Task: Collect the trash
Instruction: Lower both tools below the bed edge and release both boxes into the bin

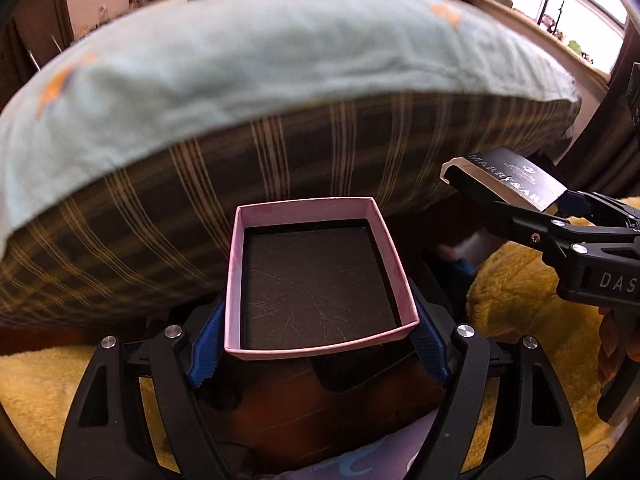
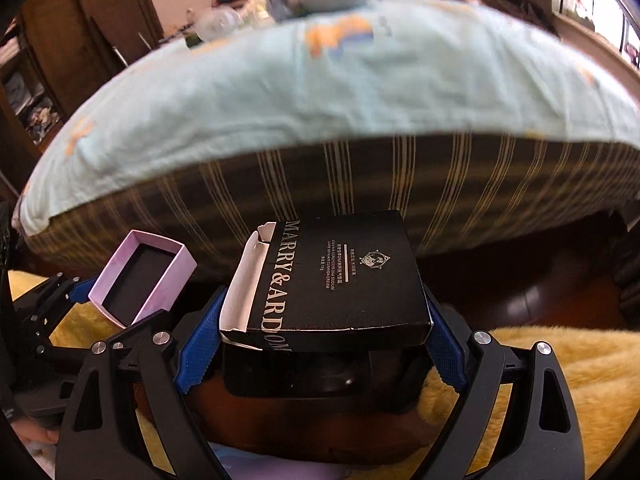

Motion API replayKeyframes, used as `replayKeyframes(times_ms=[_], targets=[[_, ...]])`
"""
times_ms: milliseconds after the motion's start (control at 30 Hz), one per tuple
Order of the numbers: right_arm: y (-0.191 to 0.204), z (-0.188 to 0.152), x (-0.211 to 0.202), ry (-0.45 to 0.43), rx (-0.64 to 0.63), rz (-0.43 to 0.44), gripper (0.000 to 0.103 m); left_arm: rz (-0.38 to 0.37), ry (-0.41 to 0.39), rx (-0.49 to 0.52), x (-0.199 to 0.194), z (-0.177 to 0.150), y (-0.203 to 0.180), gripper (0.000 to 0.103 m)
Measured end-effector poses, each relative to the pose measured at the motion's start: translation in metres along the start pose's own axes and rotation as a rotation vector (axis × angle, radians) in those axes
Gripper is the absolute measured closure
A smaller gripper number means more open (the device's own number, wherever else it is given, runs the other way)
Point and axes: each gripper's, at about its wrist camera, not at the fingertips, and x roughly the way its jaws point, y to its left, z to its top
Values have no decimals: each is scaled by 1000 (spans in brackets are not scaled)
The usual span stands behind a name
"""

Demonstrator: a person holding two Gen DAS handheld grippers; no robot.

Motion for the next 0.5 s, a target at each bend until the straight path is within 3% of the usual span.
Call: replayKeyframes(times_ms=[300, 500], targets=[[-5, -10, 44, 110, 48, 9, 13, -61, 117, -21, 42, -7, 2, 28], [-3, -11, 57, 144, 54, 23, 13, -77, 148, -19, 54, -7, 2, 28]])
